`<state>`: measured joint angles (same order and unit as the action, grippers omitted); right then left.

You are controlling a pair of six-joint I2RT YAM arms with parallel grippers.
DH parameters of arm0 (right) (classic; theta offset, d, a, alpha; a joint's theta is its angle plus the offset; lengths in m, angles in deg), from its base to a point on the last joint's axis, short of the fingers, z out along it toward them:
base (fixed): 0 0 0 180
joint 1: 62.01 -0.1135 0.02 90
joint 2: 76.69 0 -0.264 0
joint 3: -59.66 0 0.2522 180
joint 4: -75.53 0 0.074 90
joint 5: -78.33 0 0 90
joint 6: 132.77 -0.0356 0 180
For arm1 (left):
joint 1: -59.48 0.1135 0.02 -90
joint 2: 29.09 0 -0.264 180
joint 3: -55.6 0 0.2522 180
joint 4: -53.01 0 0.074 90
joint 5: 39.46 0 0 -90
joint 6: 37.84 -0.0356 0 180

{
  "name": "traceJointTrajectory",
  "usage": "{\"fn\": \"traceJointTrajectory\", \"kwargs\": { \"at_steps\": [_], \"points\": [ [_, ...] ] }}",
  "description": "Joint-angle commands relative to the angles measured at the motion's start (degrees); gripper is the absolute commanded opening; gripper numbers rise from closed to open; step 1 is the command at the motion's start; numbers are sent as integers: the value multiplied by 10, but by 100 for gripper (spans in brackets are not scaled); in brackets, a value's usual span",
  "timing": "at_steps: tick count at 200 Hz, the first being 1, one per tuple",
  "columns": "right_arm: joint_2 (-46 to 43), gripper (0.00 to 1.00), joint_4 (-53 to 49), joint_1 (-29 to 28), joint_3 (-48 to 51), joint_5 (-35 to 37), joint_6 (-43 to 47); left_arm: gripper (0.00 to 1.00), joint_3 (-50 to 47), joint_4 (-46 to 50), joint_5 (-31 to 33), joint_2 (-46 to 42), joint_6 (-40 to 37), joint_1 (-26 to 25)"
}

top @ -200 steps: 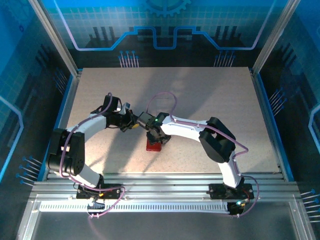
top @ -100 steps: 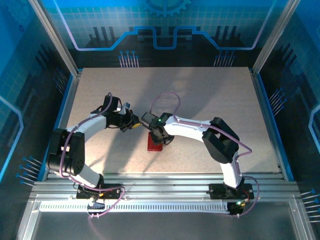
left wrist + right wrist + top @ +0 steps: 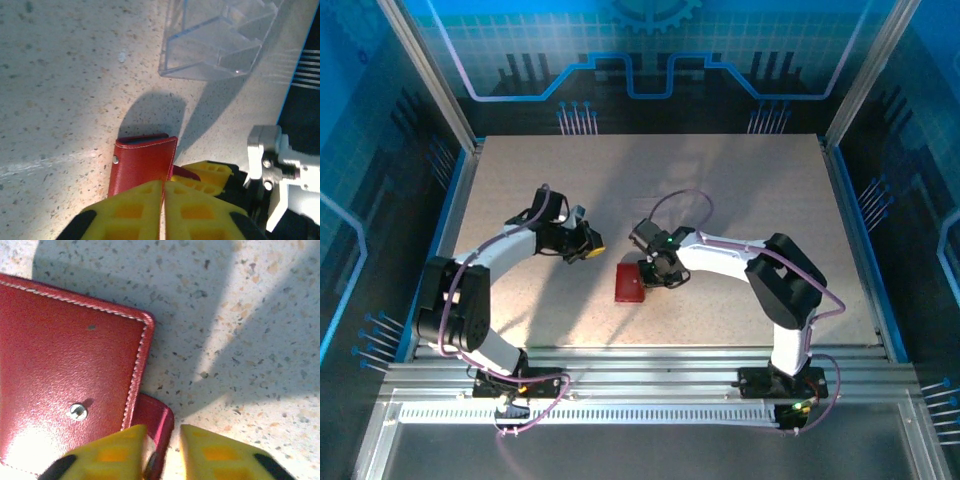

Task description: Take the credit cards out of the card holder

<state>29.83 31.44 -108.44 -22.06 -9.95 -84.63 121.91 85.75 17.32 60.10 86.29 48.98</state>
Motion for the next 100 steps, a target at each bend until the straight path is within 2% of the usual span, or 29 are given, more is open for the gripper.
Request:
{"fn": "traceJointTrajectory", "kwargs": {
  "at_steps": [1,38,59,100],
  "points": [
    [-24,17,86,18,36,-80,-29,18,38,60,40,6,-27,-32],
    [-35,8,150,31,77,-129,-40,35,72,113,85,23,-36,-84],
    [-43,4,205,38,109,-160,-54,40,88,141,117,31,-38,-108],
    [-45,0,402,51,195,-246,-136,48,103,187,175,34,-40,-139]
  ]
}}
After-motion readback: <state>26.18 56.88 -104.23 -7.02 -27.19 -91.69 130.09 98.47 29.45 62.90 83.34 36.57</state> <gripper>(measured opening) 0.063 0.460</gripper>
